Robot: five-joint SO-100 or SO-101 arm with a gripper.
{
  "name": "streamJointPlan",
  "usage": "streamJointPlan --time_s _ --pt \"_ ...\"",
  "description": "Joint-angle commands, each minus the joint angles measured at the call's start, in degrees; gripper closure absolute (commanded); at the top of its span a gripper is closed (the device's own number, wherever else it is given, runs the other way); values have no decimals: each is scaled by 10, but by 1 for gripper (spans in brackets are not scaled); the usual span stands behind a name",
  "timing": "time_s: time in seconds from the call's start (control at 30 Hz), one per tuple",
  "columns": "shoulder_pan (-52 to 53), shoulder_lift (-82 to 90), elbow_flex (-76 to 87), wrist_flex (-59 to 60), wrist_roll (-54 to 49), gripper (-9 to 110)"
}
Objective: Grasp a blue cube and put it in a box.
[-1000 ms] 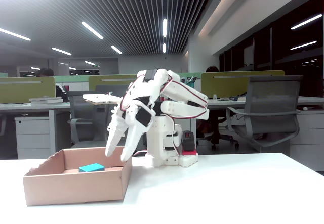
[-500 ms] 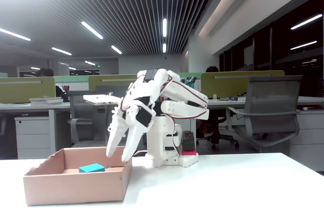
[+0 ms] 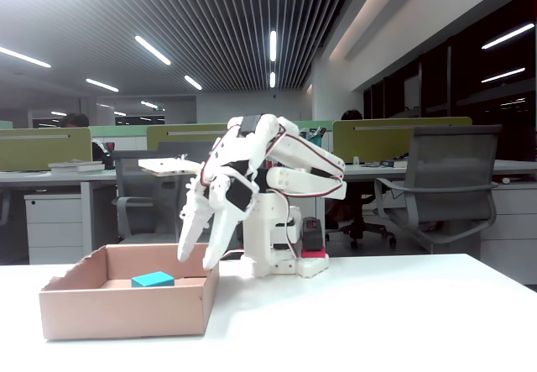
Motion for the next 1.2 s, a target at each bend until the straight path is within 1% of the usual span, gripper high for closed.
streamJointPlan --time_s 0.0,1.17 --pt "-3 -4 -25 2 1 76" --pt "-8 -4 -34 18 2 76"
